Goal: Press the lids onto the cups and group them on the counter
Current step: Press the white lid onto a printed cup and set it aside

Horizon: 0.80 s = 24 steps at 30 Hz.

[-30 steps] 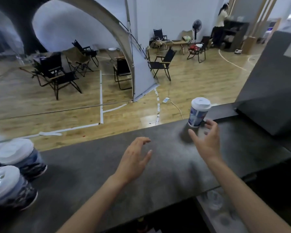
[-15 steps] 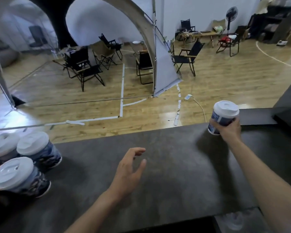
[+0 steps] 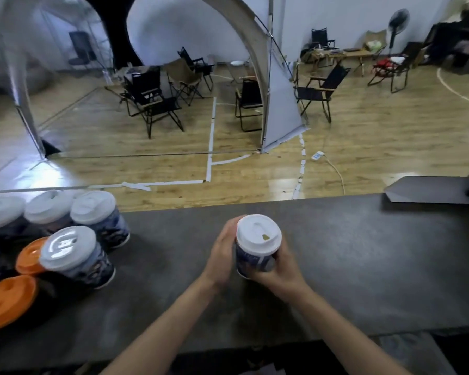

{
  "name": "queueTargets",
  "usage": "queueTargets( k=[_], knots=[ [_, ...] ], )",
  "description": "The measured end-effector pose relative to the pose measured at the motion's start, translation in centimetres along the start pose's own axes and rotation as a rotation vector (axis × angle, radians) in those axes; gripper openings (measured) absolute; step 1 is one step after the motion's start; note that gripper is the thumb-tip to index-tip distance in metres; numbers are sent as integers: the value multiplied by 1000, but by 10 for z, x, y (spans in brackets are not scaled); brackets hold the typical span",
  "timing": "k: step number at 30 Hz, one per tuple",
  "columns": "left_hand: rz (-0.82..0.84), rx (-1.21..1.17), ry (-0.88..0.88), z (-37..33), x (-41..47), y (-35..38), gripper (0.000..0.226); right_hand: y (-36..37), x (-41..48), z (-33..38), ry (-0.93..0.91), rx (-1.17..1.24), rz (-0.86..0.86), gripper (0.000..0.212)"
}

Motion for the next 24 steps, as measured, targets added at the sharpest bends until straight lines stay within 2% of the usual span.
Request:
queueTargets(
  k=[2, 7, 13, 15, 18, 19, 21, 24],
  knots=[
    [-43, -148, -54, 3, -10, 4, 39, 12, 0, 2, -11, -4, -8, 86],
    [-15, -198, -37, 5, -8, 1, 40, 17, -7, 1, -49, -71, -47, 81],
    [-121, -81, 77, 9, -7, 1, 37, 17, -8, -8, -9, -139, -74, 87],
    [-67, -121, 73, 11, 3, -2, 33, 16, -5, -12, 10, -159, -49, 88],
    [98, -228, 52, 3, 19, -3, 42, 20, -2, -14, 11, -176, 30, 92],
    [73, -203, 65, 2, 19, -4, 43, 22, -2, -13, 12, -176, 56, 91],
    [-80, -132, 120, 6, 10, -6, 36, 27, -1, -8, -13, -155, 81, 89],
    [-257, -202, 138, 19, -6, -4, 35, 31, 2, -4, -45, -161, 96, 92]
  ],
)
Point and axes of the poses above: each hand's wrist, its own x-axis towards the middle knuckle, its own y-axis out of the palm, z = x × y, the point moved 6 cm from there along x, towards the middle knuckle, and after that the axes turned 15 degrees about z, right-handed, at the moved point
